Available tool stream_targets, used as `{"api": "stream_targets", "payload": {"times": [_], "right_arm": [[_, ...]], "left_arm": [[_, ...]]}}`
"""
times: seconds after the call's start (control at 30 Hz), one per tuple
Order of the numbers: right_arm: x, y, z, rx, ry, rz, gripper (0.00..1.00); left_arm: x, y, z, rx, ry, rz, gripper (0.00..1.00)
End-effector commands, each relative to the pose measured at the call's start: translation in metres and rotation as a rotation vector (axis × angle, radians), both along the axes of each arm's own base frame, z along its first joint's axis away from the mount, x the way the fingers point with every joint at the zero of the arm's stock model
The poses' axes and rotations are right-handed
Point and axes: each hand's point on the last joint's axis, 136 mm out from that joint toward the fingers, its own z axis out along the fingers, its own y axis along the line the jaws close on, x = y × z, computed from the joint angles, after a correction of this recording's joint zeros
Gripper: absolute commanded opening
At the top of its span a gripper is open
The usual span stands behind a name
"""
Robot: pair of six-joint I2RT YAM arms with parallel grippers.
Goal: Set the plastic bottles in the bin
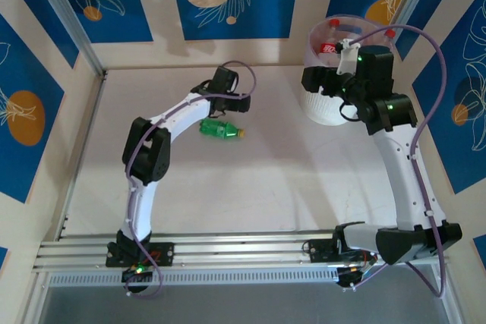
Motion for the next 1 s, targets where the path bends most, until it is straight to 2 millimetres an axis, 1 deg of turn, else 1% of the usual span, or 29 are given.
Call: {"api": "stream_targets", "payload": {"times": [0.0, 0.07, 0.13, 0.2, 0.23, 0.3, 0.4, 0.5, 0.6, 0.67, 0.73, 0.8, 0.87, 0.97], "right_arm": [[-0.011, -0.001, 0.000, -0.003, 0.001, -0.002, 0.83], [-0.012, 0.001, -0.003, -0.004, 0.007, 0.005, 0.83], [-0.013, 0.002, -0.006, -0.003, 0.014, 0.008, 0.83], [-0.014, 0.003, -0.010, 0.000, 0.021, 0.014, 0.83], [-0.014, 0.005, -0.011, 0.002, 0.021, 0.020, 0.83], [-0.014, 0.006, -0.015, 0.006, 0.028, 0.025, 0.83], [-0.015, 0.008, -0.016, 0.008, 0.033, 0.034, 0.83], [-0.019, 0.010, -0.015, 0.018, 0.032, 0.045, 0.83], [-0.024, 0.011, -0.011, 0.017, 0.017, 0.054, 0.83], [-0.028, 0.012, -0.009, 0.013, 0.014, 0.061, 0.83], [-0.033, 0.011, -0.009, 0.008, 0.016, 0.064, 0.83], [-0.037, 0.012, -0.011, 0.004, 0.024, 0.069, 0.83], [-0.041, 0.014, -0.015, 0.003, 0.037, 0.080, 0.83], [-0.049, 0.021, -0.028, 0.005, 0.074, 0.106, 0.83]], "left_arm": [[-0.024, 0.025, 0.043, -0.012, -0.110, 0.117, 1.00], [-0.048, 0.061, 0.055, -0.042, -0.137, 0.326, 1.00], [-0.081, 0.089, 0.054, -0.093, -0.105, 0.505, 1.00], [-0.111, 0.108, 0.050, -0.151, -0.065, 0.647, 1.00], [-0.123, 0.114, 0.046, -0.201, -0.032, 0.703, 1.00], [-0.142, 0.116, 0.035, -0.324, 0.030, 0.793, 1.00], [-0.157, 0.107, 0.014, -0.524, 0.129, 0.893, 1.00], [-0.162, 0.102, -0.002, -0.586, 0.193, 0.964, 1.00], [-0.161, 0.106, -0.015, -0.530, 0.207, 1.020, 1.00], [-0.155, 0.103, -0.024, -0.537, 0.199, 1.023, 1.00], [-0.147, 0.104, -0.031, -0.516, 0.177, 1.038, 1.00], [-0.142, 0.103, -0.039, -0.493, 0.170, 1.042, 1.00], [-0.139, 0.097, -0.048, -0.497, 0.194, 1.038, 1.00], [-0.137, 0.087, -0.065, -0.523, 0.240, 1.037, 0.99]]}}
